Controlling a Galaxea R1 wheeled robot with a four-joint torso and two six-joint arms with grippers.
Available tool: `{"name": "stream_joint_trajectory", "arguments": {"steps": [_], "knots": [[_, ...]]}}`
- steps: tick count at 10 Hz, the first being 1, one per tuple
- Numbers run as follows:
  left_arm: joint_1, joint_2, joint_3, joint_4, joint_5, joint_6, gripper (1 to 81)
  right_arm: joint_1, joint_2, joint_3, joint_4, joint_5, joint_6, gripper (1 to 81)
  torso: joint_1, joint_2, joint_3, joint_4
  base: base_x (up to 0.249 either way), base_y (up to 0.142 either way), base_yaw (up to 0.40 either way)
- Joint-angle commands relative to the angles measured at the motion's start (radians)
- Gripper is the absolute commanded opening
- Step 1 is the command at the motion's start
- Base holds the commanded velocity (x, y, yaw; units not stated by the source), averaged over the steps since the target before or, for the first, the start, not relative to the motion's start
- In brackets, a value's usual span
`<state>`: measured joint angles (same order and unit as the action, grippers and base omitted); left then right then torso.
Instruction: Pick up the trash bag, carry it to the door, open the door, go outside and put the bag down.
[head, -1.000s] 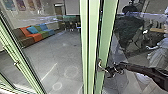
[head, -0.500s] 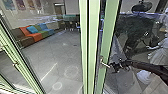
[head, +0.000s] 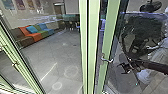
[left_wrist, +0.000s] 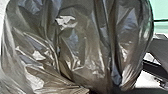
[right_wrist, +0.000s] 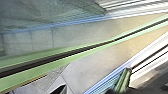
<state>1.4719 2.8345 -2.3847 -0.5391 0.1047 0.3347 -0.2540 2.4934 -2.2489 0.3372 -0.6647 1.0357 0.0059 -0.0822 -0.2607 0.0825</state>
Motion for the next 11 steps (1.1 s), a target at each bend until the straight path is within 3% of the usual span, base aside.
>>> {"name": "stream_joint_trajectory", "arguments": {"steps": [1, 5, 7, 9, 11], "knots": [[-0.025, -0.007, 0.010, -0.008, 0.098, 0.000, 1.0, 0.164, -0.158, 0.112, 0.006, -0.003, 0.037, 81.1, 0.000, 0.000, 0.000, 0.000, 0.000, 0.000, 0.000], [-0.025, 0.004, 0.009, -0.004, 0.098, 0.001, 1.0, 0.210, -0.407, 0.336, 0.008, 0.036, 0.041, 81.1, 0.001, 0.000, 0.000, 0.000, 0.000, 0.000, 0.000], [-0.025, 0.005, 0.010, -0.001, 0.098, 0.001, 1.0, 0.288, -0.531, 0.419, 0.002, 0.037, 0.035, 81.1, 0.001, 0.000, 0.000, 0.000, 0.000, 0.000, 0.000], [-0.025, 0.007, 0.009, 0.001, 0.098, 0.003, 1.0, 0.368, -0.555, 0.421, -0.084, 0.011, -0.045, 81.1, 0.001, 0.000, 0.000, 0.000, 0.000, 0.000, 0.000], [-0.025, 0.007, 0.009, 0.001, 0.098, 0.003, 1.0, 0.422, -0.551, 0.382, -0.095, -0.042, -0.078, 81.1, 0.001, 0.000, 0.000, 0.000, 0.000, 0.000, 0.000]]}}
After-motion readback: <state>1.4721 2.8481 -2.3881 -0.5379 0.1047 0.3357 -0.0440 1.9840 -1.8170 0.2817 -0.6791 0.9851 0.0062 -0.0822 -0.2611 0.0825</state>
